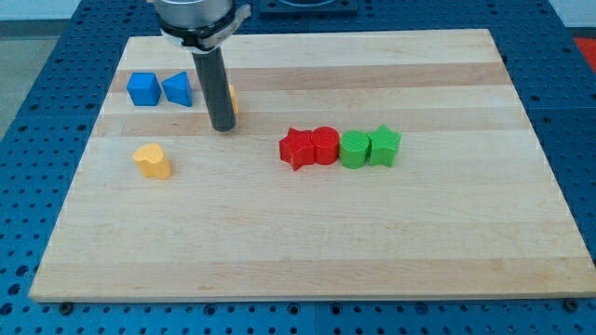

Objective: Move yellow heart on horizontal left to red star

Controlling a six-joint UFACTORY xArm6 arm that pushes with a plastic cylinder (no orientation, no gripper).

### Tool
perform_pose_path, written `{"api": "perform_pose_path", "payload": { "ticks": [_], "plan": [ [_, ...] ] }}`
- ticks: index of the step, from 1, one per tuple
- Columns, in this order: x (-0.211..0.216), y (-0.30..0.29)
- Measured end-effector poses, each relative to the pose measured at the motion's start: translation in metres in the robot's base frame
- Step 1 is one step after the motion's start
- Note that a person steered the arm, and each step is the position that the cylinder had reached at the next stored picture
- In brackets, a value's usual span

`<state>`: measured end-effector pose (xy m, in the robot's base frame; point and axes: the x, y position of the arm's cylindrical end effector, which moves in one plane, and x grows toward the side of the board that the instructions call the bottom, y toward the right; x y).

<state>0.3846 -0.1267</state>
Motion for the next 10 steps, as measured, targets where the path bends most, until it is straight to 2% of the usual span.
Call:
{"api": "perform_pose_path", "payload": {
  "ticks": [1, 2, 3, 5, 6, 7, 8, 10],
  "plan": [
    [-0.024, -0.004],
    [-0.027, -0.004],
    [0.001, -0.017],
    [0.011, -0.139],
    [0.053, -0.146],
    [0.078, -0.127],
    [0.083, -0.086],
    [0.1, -0.067]
  ]
}}
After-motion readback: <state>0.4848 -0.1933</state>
